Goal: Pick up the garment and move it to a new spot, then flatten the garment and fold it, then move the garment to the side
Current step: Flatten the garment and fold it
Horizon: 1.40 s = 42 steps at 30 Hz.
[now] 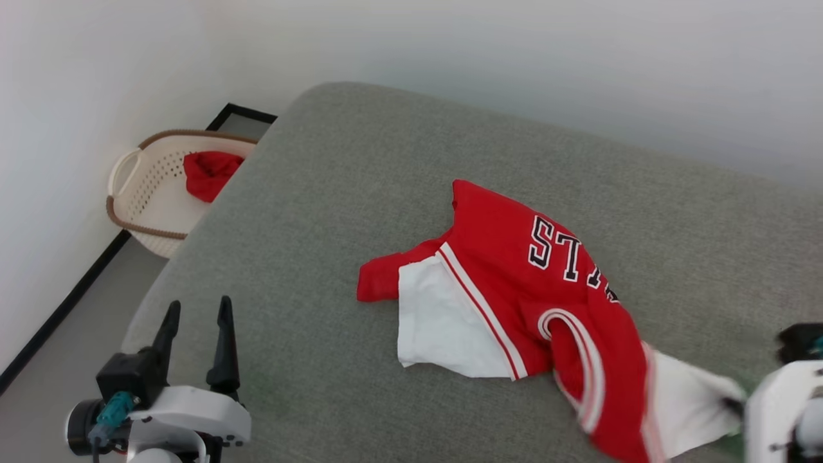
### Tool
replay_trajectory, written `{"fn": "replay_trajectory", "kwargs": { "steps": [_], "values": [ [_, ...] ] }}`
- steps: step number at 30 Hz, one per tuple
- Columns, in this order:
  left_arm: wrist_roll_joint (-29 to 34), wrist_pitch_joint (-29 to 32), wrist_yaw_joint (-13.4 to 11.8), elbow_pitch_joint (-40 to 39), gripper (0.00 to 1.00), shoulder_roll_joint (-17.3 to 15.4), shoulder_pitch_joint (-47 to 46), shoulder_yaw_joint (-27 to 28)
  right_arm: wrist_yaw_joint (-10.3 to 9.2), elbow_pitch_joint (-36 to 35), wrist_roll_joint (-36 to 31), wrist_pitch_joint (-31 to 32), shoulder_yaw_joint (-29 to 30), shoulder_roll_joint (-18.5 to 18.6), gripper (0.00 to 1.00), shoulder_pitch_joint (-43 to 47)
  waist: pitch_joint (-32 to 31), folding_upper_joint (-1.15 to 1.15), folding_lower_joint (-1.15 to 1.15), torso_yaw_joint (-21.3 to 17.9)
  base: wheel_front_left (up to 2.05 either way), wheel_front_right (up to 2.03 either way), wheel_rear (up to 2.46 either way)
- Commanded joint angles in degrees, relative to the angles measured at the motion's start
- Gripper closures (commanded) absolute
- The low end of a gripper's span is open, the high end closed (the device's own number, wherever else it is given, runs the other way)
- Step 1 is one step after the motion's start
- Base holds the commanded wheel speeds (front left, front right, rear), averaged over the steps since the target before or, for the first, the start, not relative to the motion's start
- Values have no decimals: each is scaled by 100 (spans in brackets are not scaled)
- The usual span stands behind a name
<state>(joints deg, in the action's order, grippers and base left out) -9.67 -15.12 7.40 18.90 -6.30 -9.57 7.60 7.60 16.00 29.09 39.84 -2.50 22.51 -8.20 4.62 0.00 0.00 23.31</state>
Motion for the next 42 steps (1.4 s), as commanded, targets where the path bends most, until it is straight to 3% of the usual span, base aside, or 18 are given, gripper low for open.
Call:
{"fn": "replay_trajectory", "kwargs": {
  "steps": [1, 16, 20, 26, 27, 28, 29, 30, 36, 42],
  "values": [
    [-24, -2, 13, -15, 0, -13, 31, -13, -19, 35, -90, 1, 87, 135, 100, -17, -55, 0, 0, -53, 0, 0, 0],
    [-32, -2, 13, 40, 0, -119, 255, -238, -15, -201, -806, -468, 1201, 1429, 100, -85, -537, 0, 0, -356, 0, 0, 0],
    [-68, -2, 13, 62, 0, -166, 271, -301, -15, 70, -1009, -483, 1661, 1487, 100, 119, -565, 0, 0, -393, 0, 0, 0],
    [-143, -2, 13, 136, 0, -197, 255, -453, -15, 499, -1203, -531, 2189, 1057, 100, 407, -518, 0, 0, -458, 0, 0, 0],
    [-158, -2, 13, 141, 0, -211, 235, -462, -15, 558, -1259, -549, 2206, 988, 77, 424, -504, 0, 0, -470, 0, 0, 0],
    [-175, -2, 12, 151, 0, -230, 206, -512, -15, 652, -1258, -573, 2269, 877, 63, 402, -492, 0, 0, -484, 0, 0, 0],
    [-201, -2, 12, 172, 0, -256, 182, -565, -15, 723, -1291, -610, 2301, 805, 24, 366, -486, 0, 0, -498, 0, 0, 0],
    [-220, -2, 12, 192, 0, -287, 158, -616, -15, 756, -1332, -639, 2309, 774, 0, 330, -482, 0, 0, -512, 0, 0, 0],
    [-475, -2, 12, 149, 0, -460, 58, -909, -15, 625, -1327, -819, 2149, 654, 0, 93, -491, 0, 0, -709, 0, 0, 0],
    [-793, -2, 6, 106, 0, -621, 57, -1113, -15, 58, -1161, -995, 1845, 594, 0, -32, -556, 0, 0, -1017, 0, 0, 0]
  ]
}}
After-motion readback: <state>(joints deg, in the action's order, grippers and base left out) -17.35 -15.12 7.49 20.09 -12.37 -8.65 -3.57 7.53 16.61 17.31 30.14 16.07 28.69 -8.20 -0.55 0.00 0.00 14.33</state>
